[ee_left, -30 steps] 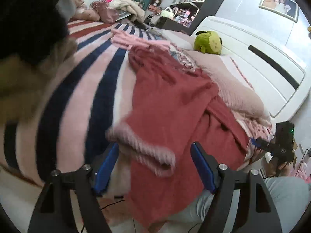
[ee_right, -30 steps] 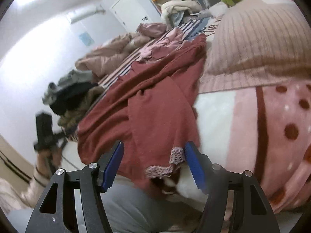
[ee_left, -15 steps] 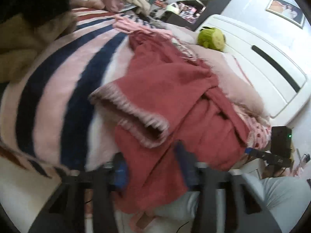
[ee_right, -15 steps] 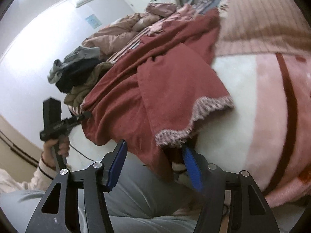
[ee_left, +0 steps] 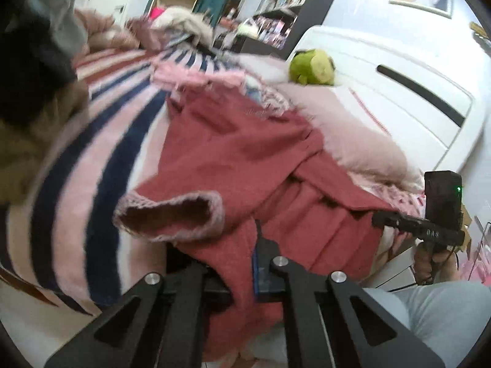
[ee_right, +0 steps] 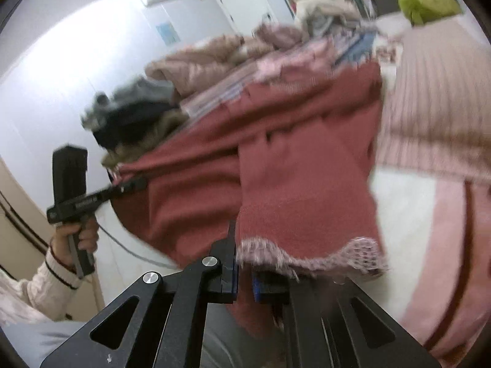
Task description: Fold small clothes
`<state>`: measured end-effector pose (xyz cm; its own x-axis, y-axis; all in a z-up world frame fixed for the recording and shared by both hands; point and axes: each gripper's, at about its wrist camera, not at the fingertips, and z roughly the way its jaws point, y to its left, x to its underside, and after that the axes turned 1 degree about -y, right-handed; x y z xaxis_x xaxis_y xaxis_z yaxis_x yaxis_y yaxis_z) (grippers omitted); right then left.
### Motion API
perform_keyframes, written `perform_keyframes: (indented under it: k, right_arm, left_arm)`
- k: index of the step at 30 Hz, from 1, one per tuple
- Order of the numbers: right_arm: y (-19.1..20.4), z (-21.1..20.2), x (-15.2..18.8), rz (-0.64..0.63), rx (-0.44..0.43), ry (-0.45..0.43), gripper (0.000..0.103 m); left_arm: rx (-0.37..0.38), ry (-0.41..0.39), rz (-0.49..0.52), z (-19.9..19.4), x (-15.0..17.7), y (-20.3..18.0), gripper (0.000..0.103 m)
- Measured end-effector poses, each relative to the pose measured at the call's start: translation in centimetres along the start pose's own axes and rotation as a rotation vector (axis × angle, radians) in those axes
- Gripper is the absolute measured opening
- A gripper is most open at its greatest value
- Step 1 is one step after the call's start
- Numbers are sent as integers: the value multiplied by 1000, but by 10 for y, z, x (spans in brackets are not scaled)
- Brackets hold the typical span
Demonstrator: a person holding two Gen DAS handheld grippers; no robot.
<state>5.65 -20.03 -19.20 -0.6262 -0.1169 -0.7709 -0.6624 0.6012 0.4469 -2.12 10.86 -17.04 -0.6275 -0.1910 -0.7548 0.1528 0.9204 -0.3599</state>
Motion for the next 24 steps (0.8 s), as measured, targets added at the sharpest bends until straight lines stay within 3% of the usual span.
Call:
perform_keyframes:
  k: [8,12,14,15,16,19,20,22,24]
  right_arm:
    - [28,-26,-29,-56,-53,-82,0]
    - [32,-14,-27,-90,36,20,2]
    - [19,-8,-24,-50,21,68,20]
    - [10,-5,-19,-17,25,88,35]
    - [3,-2,-16,8,28,102,41]
    - [-19,5,5,99,0,163,42]
    - [-24,6,13,122,-35,175,42]
    - [-32,9,29,169,-133,200,57]
    - [-42,13,40,215,-203,189,57]
  left_arm:
    - [64,-90,41,-46,-25,-20,3]
    - [29,-69,58,-42,-23,-19,3]
    - [36,-51,24,-37,-22,-14,3]
    - [43,-50,11,-36,-21,-12,3]
    - [47,-52,7,-36,-21,-12,3]
    - [53,-52,11,-36,-22,-12,3]
    - [53,-51,10,-36,-23,-12,3]
    - [55,-48,7,-35,-23,-11,3]
    - [55,-45,3,-34,-23,-11,3]
